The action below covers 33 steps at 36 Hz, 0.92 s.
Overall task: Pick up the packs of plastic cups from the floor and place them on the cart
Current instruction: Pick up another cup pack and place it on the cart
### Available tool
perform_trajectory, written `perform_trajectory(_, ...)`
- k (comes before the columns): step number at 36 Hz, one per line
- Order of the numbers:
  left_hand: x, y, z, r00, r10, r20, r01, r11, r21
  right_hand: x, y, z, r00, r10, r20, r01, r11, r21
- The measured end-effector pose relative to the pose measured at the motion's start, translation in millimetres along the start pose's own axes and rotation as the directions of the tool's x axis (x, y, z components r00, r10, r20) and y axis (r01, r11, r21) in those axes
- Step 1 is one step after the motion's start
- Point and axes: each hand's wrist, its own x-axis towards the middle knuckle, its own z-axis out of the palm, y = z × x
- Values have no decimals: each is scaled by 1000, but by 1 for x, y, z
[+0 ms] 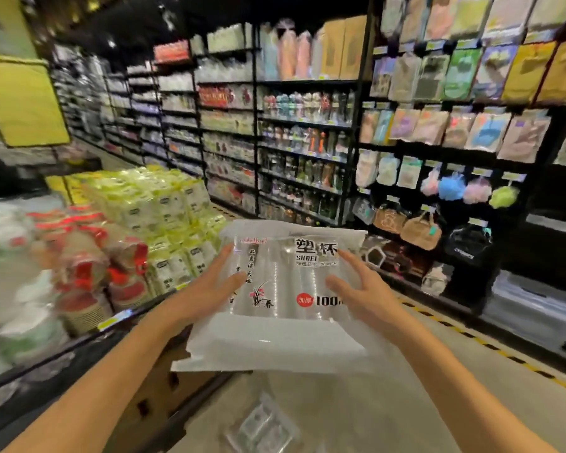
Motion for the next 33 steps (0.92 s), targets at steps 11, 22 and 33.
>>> perform_trajectory(11,-132,-50,-82,858,-371,-354,372,926,-70,43,-88,127,895,-273,352,255,962,98)
perform_trajectory(22,-309,-133,-190,605,-505,-615,496,844,-206,5,-235,307,623,-514,590,461,850,254)
perform_trajectory(33,-480,-201,-272,362,-606,-709,564,748,-351,-76,-371,485,393,-605,692,490,775,400)
